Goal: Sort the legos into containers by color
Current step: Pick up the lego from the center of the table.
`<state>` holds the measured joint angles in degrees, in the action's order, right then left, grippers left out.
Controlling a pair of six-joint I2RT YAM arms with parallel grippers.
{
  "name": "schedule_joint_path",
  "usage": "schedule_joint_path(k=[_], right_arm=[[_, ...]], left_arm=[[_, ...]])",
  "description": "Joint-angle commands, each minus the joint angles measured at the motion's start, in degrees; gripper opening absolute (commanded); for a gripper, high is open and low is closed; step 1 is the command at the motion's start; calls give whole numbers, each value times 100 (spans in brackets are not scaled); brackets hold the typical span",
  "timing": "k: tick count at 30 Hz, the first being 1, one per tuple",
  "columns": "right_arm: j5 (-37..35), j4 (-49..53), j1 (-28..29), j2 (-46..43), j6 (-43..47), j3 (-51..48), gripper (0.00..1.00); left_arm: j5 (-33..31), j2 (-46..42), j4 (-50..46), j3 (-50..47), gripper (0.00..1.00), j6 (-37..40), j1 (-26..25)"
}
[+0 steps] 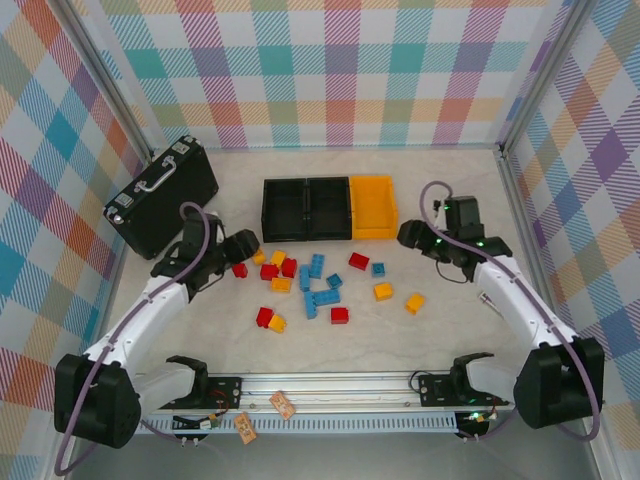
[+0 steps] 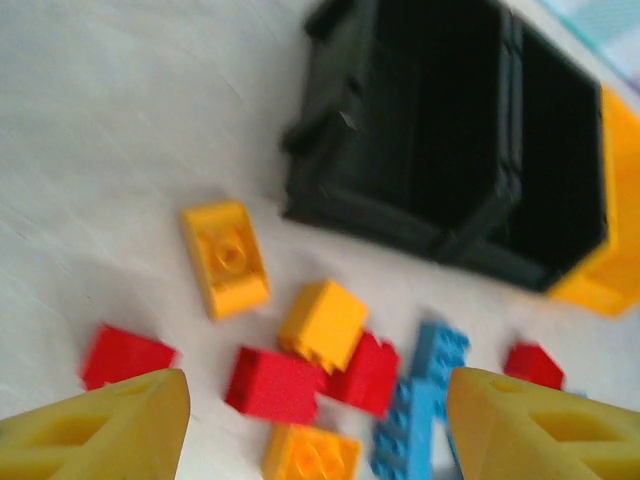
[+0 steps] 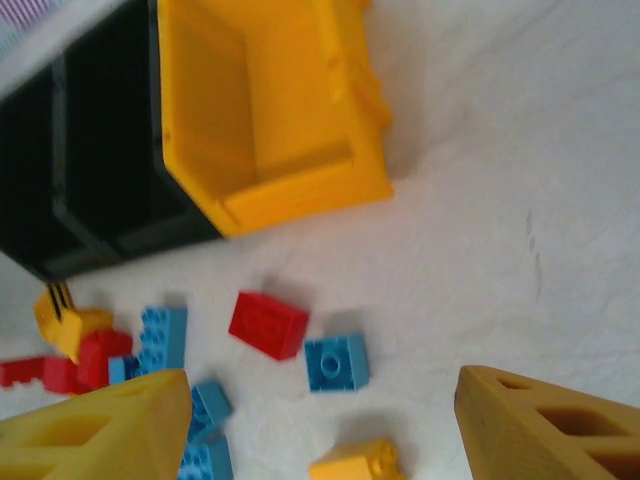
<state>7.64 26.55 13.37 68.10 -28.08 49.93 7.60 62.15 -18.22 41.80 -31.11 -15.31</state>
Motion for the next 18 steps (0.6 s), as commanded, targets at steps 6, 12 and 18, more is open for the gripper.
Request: schedule_joint_path(k=[6, 12, 18], right_arm=[[-732, 949, 1132, 768, 92, -16, 76], [-1023, 879, 1632, 1376, 57, 27, 77], [-1348, 898, 1983, 1976, 74, 169, 76]], left_arm=[[-84, -158, -146, -515, 68, -550, -1338], [-166, 81, 62, -623, 69, -681, -1622], [-311, 53, 71, -611, 69, -675, -1738]])
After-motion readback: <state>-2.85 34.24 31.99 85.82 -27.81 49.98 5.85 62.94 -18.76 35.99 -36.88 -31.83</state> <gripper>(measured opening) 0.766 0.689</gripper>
